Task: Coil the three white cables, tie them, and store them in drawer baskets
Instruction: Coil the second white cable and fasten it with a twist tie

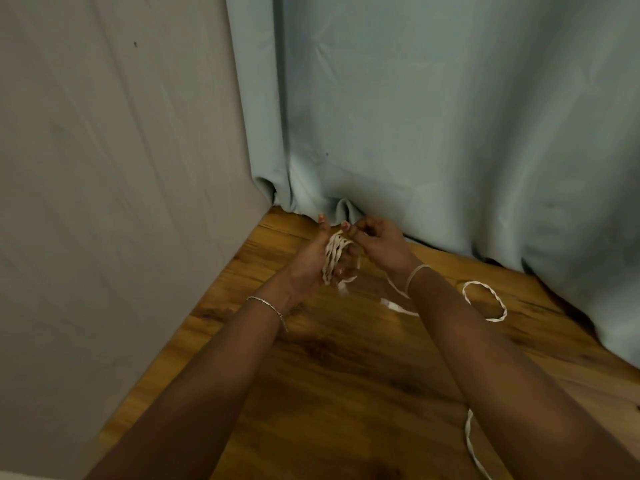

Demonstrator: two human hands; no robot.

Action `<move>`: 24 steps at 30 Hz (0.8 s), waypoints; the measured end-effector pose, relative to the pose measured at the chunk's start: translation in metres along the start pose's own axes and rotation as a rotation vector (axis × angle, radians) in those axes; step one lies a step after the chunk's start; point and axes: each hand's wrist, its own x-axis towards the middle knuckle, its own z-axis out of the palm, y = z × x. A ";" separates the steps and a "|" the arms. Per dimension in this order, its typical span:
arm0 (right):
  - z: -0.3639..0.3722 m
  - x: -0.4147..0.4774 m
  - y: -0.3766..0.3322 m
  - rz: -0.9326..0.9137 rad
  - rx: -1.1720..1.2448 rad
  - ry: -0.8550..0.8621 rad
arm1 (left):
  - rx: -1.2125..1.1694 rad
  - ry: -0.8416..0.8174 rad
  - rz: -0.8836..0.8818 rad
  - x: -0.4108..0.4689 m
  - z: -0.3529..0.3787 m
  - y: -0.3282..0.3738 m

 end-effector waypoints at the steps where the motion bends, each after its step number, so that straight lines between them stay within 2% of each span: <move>1: 0.001 -0.001 0.000 0.012 0.057 -0.007 | -0.051 -0.018 0.025 -0.001 0.003 0.000; 4: 0.002 -0.002 0.006 0.048 0.203 -0.071 | -0.168 -0.003 0.073 -0.001 0.006 -0.002; 8: 0.001 -0.008 0.023 0.097 0.224 -0.150 | -0.219 0.066 0.107 0.000 0.000 -0.003; 12: 0.003 -0.014 0.031 0.076 0.042 -0.126 | -0.356 0.081 0.136 -0.002 0.003 -0.004; 16: 0.020 -0.042 0.044 0.133 -0.054 -0.229 | -0.535 0.228 0.240 0.002 -0.007 0.013; 20: 0.032 -0.062 0.042 0.104 0.063 -0.155 | -0.454 0.360 0.271 -0.001 -0.013 0.019; 22: 0.034 -0.068 0.037 0.051 -0.036 -0.179 | -0.443 0.421 0.331 -0.002 -0.012 0.015; 24: 0.035 -0.073 0.032 -0.008 -0.153 -0.257 | -0.404 0.478 0.318 -0.002 -0.011 0.013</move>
